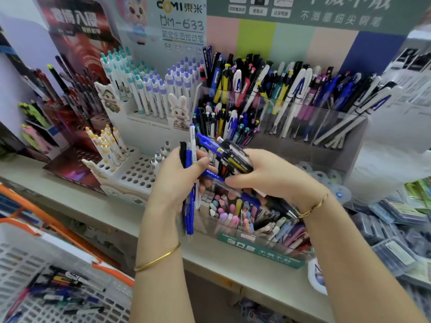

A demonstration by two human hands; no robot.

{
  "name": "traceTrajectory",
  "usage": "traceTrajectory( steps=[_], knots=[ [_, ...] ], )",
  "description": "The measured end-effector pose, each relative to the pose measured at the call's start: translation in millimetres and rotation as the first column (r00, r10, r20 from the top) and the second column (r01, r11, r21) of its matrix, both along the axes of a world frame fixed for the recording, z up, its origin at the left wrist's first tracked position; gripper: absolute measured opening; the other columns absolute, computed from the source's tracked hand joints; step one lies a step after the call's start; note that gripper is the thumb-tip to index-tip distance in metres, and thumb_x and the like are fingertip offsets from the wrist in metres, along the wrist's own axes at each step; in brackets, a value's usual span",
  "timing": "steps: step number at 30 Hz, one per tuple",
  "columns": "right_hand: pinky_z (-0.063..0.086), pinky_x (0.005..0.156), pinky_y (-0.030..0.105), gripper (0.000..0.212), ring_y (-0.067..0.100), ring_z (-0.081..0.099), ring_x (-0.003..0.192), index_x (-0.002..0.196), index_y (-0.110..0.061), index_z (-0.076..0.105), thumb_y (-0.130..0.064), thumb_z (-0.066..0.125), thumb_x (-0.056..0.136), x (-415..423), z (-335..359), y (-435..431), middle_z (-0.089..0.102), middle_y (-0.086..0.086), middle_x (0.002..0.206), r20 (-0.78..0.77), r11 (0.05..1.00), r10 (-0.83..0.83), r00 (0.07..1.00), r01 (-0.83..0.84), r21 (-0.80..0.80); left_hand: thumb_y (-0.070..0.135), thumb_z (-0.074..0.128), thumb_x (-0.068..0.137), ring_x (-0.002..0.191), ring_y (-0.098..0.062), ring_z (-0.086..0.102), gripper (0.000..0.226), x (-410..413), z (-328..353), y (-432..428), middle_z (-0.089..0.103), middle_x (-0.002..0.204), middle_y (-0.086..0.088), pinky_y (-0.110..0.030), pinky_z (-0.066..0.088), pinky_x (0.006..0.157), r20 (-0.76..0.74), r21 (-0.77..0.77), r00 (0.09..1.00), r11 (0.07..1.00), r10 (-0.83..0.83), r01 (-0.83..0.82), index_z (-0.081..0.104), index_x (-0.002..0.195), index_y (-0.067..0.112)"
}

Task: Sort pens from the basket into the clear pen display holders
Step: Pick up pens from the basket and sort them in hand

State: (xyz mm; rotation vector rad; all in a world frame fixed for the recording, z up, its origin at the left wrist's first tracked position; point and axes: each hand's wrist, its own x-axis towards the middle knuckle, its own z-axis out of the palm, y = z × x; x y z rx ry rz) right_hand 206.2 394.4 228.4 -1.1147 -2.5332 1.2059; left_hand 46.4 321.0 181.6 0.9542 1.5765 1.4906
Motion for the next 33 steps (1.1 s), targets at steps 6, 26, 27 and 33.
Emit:
traceTrajectory(
  steps=[6,26,27,33],
  knots=[
    [0.053,0.060,0.027,0.019,0.013,0.060,0.057,0.070,-0.012,0.061,-0.015,0.065,0.088,4,-13,0,0.065,0.003,0.066,-0.110,0.968,0.031,0.993,-0.057,-0.245,0.013,0.057,0.095,0.054,-0.014,0.059,0.003,4,-3,0,0.066,0.075,-0.007,-0.024,0.045,0.045,0.219,0.010,0.975,0.999,0.029,-0.032,0.059,0.094,0.011],
    [0.048,0.046,0.026,0.021,0.017,0.065,0.053,0.098,-0.006,0.047,0.003,0.061,0.085,-19,-22,2,0.060,0.013,0.073,-0.673,0.842,-0.523,0.522,0.439,-0.313,0.018,0.051,0.094,0.054,-0.013,0.064,0.021,-5,-6,-11,0.072,0.080,-0.013,-0.018,0.050,0.042,0.488,-0.060,0.840,0.951,-0.237,0.303,0.059,0.107,0.003],
    [0.049,0.047,0.025,0.019,0.017,0.067,0.055,0.097,-0.006,0.047,0.002,0.061,0.086,-18,-22,3,0.061,0.012,0.075,-0.708,0.836,-0.513,0.486,0.470,-0.283,0.017,0.048,0.096,0.055,-0.011,0.064,0.021,-8,-7,-12,0.072,0.082,-0.013,-0.016,0.048,0.040,0.508,-0.057,0.840,0.965,-0.193,0.256,0.060,0.106,0.003],
    [0.048,0.048,0.032,0.021,0.025,0.059,0.061,0.082,-0.011,0.045,-0.008,0.065,0.086,-12,-18,-4,0.056,0.009,0.073,-0.603,0.834,-0.399,0.691,0.547,0.076,0.002,0.051,0.095,0.046,-0.006,0.045,0.008,-13,-10,-3,0.054,0.081,-0.017,-0.011,0.029,0.032,0.455,-0.026,0.890,1.000,0.005,0.008,0.055,0.089,0.005]
  ],
)
